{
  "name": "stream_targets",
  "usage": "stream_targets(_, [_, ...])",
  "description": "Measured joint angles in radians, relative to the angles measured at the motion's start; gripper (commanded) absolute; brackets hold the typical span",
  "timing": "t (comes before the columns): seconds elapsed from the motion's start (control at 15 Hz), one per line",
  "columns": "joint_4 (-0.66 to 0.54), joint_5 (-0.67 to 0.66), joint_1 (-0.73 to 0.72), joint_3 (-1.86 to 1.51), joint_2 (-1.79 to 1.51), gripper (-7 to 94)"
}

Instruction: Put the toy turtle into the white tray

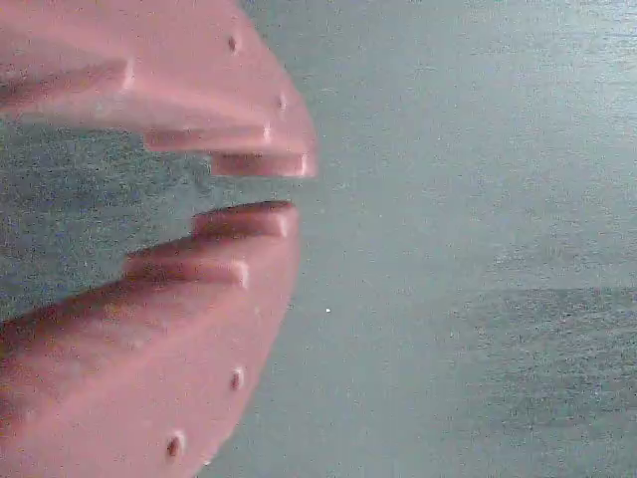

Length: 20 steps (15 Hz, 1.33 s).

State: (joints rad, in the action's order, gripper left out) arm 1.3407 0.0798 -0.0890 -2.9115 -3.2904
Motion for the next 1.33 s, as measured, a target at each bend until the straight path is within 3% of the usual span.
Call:
stream_targets(1.07, [-0.003,-0.006,-0.006,0.0,0.0,0])
stream_targets(1.33, [-0.086,0.011,0.002,0.0,0.094,0])
